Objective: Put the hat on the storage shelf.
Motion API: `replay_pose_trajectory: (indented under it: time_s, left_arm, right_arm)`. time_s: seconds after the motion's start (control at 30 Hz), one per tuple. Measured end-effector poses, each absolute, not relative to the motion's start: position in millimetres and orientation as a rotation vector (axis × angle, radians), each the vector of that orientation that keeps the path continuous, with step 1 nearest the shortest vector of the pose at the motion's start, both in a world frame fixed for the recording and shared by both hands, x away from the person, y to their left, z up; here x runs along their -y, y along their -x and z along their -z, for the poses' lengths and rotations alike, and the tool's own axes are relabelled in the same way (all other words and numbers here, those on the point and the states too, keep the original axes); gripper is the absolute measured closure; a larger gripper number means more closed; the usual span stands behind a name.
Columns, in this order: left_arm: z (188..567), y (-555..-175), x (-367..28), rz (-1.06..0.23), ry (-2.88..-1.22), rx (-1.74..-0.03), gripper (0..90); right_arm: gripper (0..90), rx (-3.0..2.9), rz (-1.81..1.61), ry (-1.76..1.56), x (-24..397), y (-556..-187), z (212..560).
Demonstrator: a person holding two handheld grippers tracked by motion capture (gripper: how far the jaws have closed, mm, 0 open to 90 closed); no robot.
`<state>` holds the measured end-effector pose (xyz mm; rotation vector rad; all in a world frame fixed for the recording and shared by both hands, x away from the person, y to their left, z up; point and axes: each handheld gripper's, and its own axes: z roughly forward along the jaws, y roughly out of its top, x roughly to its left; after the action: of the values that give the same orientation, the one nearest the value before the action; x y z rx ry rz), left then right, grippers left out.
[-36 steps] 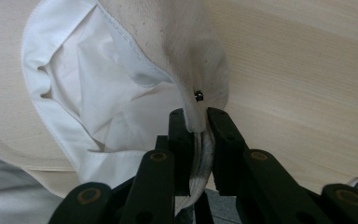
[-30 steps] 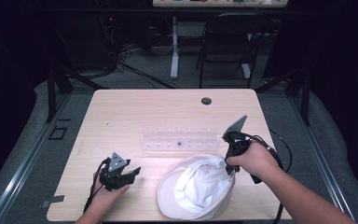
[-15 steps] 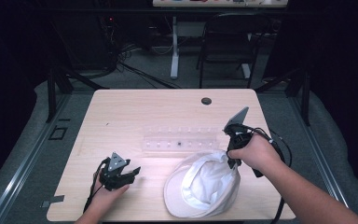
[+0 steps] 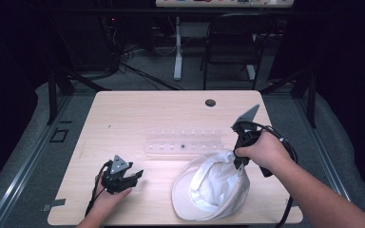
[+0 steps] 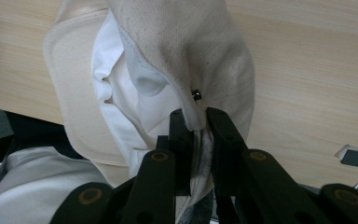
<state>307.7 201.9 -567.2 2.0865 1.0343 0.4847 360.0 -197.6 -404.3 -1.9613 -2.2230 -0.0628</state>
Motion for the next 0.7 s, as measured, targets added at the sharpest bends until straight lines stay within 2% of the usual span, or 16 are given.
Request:
replay_pose_trajectory:
  time_s: [0.43, 0.7]
  left_arm:
    - [567.4, -307.9, -202.6, -0.486, -2.082, -1.035, 45.9]
    - [567.2, -307.7, -201.9, -0.483, -2.086, -1.034, 45.9]
  right_arm:
    - [81.1, 2.091, 0.15, 1.899, 201.6, -362.3, 389.4]
    - [81.1, 1.969, 0.335, 1.814, 200.9, -360.4, 374.9]
